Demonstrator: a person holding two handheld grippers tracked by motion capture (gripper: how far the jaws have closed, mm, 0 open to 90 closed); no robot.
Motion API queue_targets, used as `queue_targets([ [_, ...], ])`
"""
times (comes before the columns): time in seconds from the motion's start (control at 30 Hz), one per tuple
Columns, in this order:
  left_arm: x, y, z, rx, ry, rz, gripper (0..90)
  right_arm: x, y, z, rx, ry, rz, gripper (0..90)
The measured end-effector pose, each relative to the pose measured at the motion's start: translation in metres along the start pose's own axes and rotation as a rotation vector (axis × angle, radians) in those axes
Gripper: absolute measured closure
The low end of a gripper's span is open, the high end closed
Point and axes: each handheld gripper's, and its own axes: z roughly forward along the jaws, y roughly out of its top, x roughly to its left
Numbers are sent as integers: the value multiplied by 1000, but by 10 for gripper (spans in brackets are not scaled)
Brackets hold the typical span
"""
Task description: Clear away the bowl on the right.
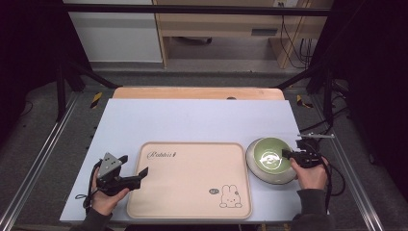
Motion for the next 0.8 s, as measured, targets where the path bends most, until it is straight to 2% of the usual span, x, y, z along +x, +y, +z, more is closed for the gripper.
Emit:
queue_targets([
  [0.23,0,0,0,0,-1,1,113,9,3,-6,-11,29,-14,838],
  [0.8,-1,0,0,0,-4,4,113,37,8,-18,-41,100,-83,838],
])
